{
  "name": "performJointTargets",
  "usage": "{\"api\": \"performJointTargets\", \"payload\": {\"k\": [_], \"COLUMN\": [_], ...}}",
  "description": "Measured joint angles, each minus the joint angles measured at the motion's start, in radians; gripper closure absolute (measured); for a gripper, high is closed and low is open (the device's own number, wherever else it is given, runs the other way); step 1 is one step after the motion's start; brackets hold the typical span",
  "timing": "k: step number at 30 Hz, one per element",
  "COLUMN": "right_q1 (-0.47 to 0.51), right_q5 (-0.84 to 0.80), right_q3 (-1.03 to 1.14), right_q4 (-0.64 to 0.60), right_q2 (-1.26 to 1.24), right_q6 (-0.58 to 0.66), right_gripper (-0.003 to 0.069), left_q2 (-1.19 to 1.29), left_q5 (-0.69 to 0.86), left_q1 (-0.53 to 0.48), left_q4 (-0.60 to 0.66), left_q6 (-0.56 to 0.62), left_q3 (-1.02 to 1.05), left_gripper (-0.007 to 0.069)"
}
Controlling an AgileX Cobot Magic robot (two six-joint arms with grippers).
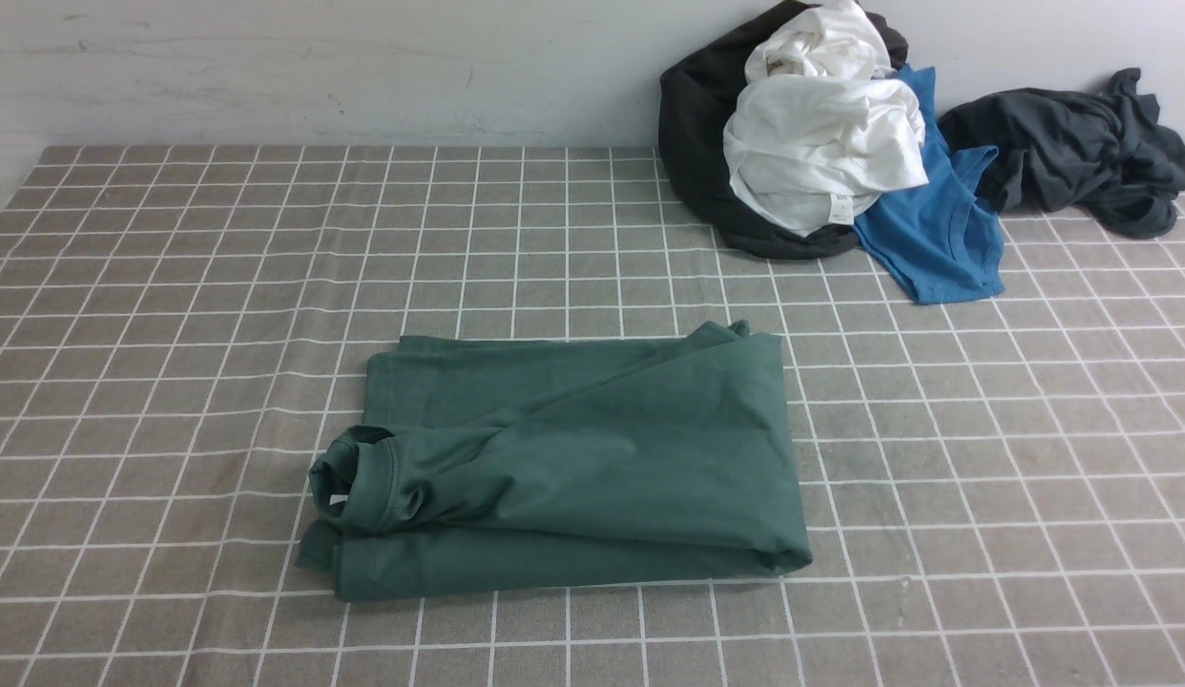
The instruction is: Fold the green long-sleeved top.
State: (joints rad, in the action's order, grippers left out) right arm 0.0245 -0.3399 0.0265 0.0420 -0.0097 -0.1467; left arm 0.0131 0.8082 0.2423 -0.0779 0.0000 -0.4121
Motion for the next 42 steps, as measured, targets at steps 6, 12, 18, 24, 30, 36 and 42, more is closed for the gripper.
{"api": "performJointTargets", "payload": {"k": [6,12,18,24,30,36,42], "right_q1": [-0.004,-0.021,-0.021,-0.021,-0.021,-0.021,-0.021], "right_q5": [-0.003,-0.006,-0.007,-0.007,-0.007,-0.007,-0.007], "right_q3": [0.000,0.000,-0.001,-0.001,-0.001,-0.001,-0.001], "right_q4": [0.002,0.003,0.002,0.002,0.002,0.002,0.002], "right_q2": [0.000,0.000,0.000,0.000,0.000,0.000,0.000], "right_q6": [0.000,0.000,0.000,0.000,0.000,0.000,0.000], "right_gripper": [0.0673,0.0673,0.0673,0.0673,0.0673,0.0673,0.0673], "left_q2": [0.000,0.000,0.000,0.000,0.000,0.000,0.000], "left_q5": [0.000,0.000,0.000,0.000,0.000,0.000,-0.007], "left_q1": [0.000,0.000,0.000,0.000,0.000,0.000,0.000], "left_q4": [0.000,0.000,0.000,0.000,0.000,0.000,-0.001], "left_q6": [0.000,0.000,0.000,0.000,0.000,0.000,0.000], "left_q3": [0.000,0.000,0.000,0.000,0.000,0.000,0.002], "left_gripper": [0.0631,0.0631,0.0631,0.0631,0.0631,0.0631,0.0631]}}
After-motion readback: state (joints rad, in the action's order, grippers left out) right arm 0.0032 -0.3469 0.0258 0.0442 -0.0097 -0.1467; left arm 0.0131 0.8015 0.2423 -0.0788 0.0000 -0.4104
